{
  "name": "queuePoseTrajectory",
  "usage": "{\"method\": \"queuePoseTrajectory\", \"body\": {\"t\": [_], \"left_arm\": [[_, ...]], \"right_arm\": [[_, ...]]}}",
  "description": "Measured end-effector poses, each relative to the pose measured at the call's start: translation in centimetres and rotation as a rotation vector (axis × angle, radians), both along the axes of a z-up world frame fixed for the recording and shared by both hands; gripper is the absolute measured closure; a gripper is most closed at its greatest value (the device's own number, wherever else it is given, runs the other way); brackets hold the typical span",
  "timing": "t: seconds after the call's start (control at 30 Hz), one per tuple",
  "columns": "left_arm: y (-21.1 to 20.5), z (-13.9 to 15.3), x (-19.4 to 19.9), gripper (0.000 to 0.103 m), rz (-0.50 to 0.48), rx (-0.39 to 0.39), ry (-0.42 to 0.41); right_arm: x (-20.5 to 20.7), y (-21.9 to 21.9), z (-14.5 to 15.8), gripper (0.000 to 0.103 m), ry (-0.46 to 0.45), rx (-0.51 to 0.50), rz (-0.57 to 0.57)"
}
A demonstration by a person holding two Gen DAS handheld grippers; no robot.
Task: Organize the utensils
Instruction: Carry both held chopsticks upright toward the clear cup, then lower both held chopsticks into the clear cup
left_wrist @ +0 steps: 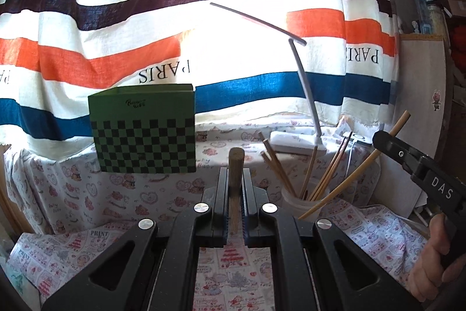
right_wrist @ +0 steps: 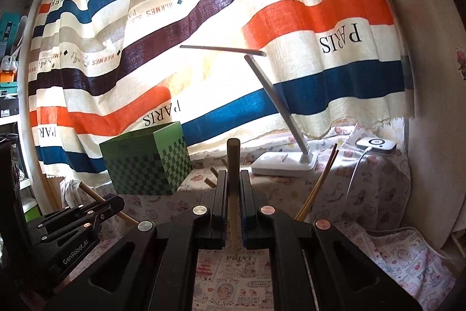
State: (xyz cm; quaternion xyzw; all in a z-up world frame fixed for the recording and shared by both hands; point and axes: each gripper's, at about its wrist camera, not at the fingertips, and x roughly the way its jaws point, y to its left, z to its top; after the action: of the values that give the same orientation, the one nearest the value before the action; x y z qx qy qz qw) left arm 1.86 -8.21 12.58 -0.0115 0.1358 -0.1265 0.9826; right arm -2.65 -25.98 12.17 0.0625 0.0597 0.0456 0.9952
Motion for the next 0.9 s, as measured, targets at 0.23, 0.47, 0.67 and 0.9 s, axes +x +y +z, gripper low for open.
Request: {"method": "queuePoseTrajectory", "body": {"t": [0.23,0.47,0.67,0.9], "left_arm": [[-2.9,3.4,0.7,0.097,-0.108,-0.041,0.0],[-6.2,4.9,1.7,0.097,-0.142,-0.045,-0.049],[-7.2,5.8,3.3,0.097,-0.146,-0.085,-0.069],[-8.2,6.9,4.5,0.097,-0.13,-0.122,-0.123]], "right_arm": [[0.2,-1.9,3.3,0.095,-0.037,0.013,-0.076],[1.5,-3.5,3.3,0.095,-0.107,0.044,-0.149],[3.3,-4.8,1.6,0.095,-0.049,0.044,-0.18],[6.6,-6.0,-1.0,0.095,0.064,0.085,-0.173]]}}
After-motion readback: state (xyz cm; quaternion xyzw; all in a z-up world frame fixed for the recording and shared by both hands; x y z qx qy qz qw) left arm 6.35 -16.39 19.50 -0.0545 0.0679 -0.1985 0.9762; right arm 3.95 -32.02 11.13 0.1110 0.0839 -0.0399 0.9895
